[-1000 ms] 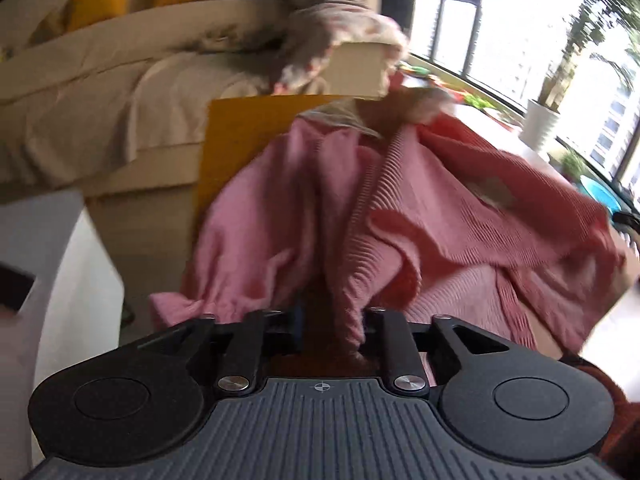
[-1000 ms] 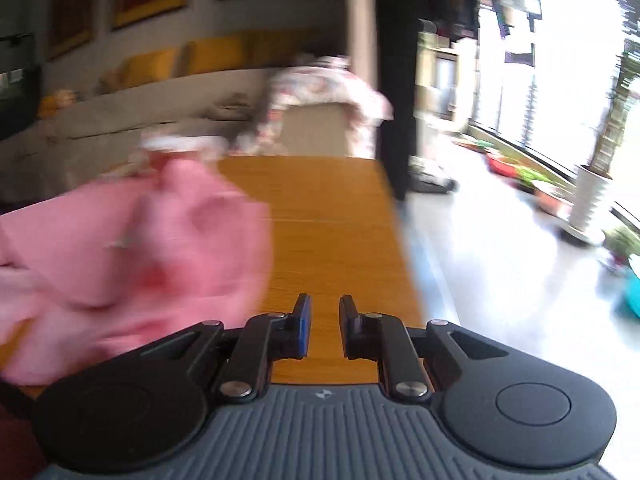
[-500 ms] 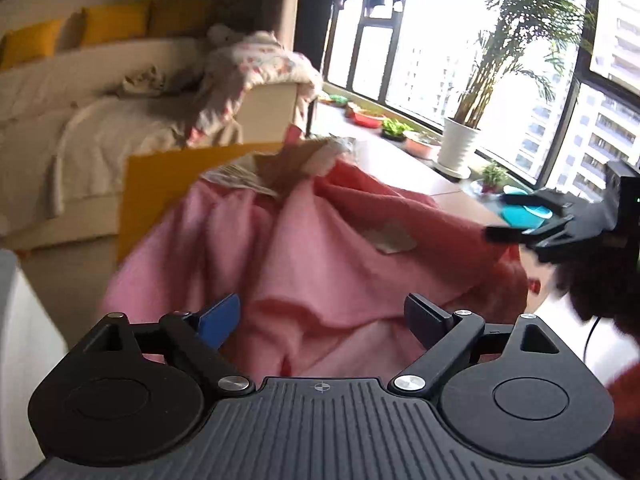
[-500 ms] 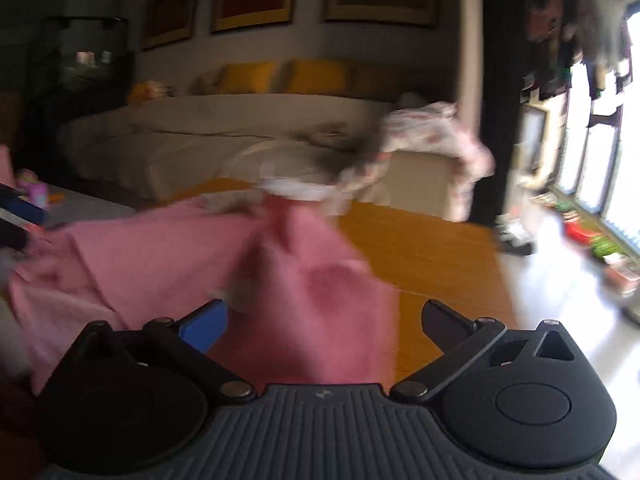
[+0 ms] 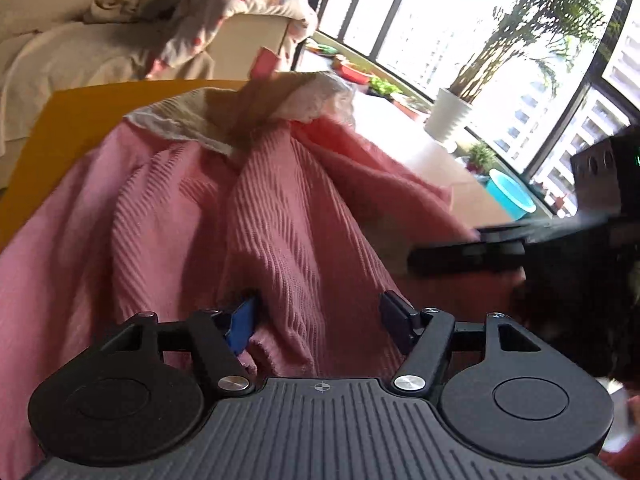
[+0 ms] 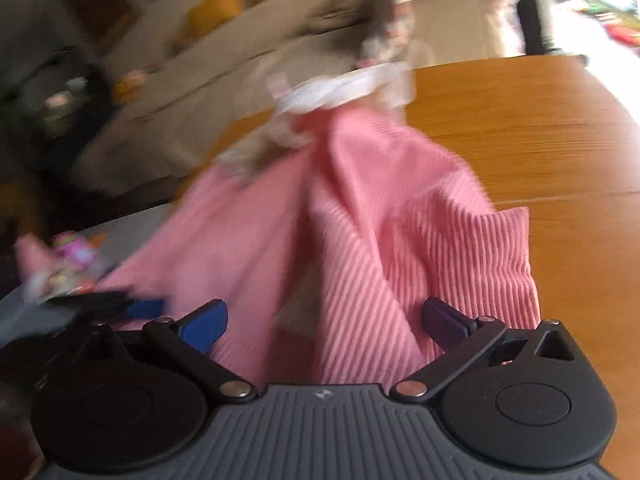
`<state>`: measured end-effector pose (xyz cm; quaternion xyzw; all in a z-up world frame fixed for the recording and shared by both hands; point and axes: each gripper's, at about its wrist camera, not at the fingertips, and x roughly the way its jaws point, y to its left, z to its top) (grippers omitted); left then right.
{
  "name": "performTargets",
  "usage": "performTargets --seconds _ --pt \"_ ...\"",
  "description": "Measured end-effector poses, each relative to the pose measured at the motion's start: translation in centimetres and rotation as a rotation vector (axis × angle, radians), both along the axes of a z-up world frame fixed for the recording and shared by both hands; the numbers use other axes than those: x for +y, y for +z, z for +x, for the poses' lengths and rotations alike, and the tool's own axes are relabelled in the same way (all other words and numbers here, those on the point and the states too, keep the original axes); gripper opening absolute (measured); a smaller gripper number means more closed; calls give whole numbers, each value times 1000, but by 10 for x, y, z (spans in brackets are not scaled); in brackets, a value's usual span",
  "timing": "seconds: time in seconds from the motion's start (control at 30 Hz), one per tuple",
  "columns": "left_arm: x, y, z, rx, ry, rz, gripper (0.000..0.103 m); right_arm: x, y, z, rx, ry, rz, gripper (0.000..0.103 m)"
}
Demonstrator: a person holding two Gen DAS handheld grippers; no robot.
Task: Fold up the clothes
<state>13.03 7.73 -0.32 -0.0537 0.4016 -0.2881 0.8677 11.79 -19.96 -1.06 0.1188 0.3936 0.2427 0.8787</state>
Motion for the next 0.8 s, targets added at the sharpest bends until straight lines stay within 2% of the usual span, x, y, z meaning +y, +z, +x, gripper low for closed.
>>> performTargets --seconds 0.07,0.17,0.27,0.3,0.37,0.4,0.47,0.53,0.63,0.67,0.73,0.77,0.8 --pt "-9 -2 12 -3 -12 -11 70 3 -5 17 55 3 34 103" --pt "-25 -6 36 -17 -20 -20 69 -16 -6 33 20 -90 10 103" --pt "-30 -4 55 1 10 -32 60 -41 -8 57 -25 -228 -77 99" --pt "-27 0 55 9 17 -41 60 -45 -6 57 -40 -245 -116 96" --pt "-15 14 41 -40 9 -39 63 -52 -4 58 -71 -279 -192 94" --pt "-13 20 27 -98 -5 22 73 -54 -3 58 -89 -292 -230 94" --pt "-8 31 -3 -216 -33 147 84 -38 6 37 -190 -229 -304 94" --pt "-12 30 -28 -290 -66 287 85 -23 15 15 -291 -164 -378 94" --pt "-28 15 -37 -293 -85 390 85 1 28 -17 -439 -64 -483 95" --pt "-34 10 -35 -296 -80 410 84 11 28 -25 -438 -15 -474 95" --pt "-46 -2 -27 -313 -71 446 77 36 22 -34 -440 57 -485 95" --pt "-49 -7 -22 -331 -71 462 66 48 17 -36 -458 75 -507 95" --pt "-51 -9 -20 -362 -69 473 48 62 12 -36 -481 78 -540 95"
